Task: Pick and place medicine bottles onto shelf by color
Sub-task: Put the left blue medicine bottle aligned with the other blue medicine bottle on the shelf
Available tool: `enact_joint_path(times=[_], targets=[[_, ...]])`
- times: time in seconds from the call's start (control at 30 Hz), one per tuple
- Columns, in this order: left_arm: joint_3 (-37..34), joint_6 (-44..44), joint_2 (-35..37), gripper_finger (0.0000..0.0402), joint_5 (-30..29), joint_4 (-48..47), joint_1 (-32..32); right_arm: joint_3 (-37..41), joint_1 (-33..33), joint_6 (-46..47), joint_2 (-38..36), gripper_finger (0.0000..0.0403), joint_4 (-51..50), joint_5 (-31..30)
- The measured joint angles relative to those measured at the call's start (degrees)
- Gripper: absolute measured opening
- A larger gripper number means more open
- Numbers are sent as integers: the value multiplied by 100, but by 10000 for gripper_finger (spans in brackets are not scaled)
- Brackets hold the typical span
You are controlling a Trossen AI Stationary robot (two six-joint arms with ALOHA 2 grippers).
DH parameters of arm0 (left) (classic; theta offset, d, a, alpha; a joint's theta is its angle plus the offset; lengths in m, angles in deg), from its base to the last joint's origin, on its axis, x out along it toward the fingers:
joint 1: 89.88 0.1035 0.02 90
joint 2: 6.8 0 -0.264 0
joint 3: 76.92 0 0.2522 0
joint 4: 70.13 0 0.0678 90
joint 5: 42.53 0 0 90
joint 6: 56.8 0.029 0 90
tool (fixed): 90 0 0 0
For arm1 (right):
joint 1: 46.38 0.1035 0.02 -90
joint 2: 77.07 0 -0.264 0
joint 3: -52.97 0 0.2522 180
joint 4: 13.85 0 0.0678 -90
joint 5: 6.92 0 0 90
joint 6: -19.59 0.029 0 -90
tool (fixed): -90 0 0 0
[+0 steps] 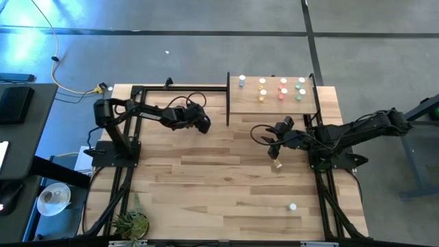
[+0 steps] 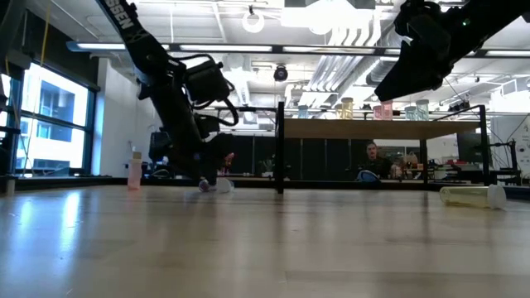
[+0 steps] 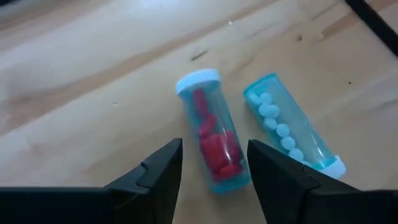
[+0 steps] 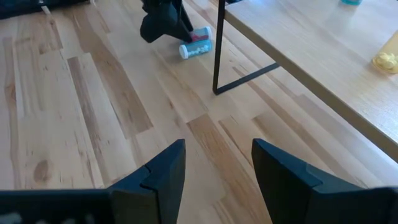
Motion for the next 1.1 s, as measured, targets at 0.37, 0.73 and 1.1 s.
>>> enact_joint_path(times=[0.37, 0.73, 1.1], targets=[[4, 97, -204, 147, 29, 50, 19, 0, 2, 37, 0, 177, 82, 0], [4, 439, -204, 87, -22, 50, 31, 0, 2, 37, 0, 177, 258, 0], [-13, 1068, 299, 100, 55, -10, 70, 0, 2, -21, 0, 177, 347, -2]])
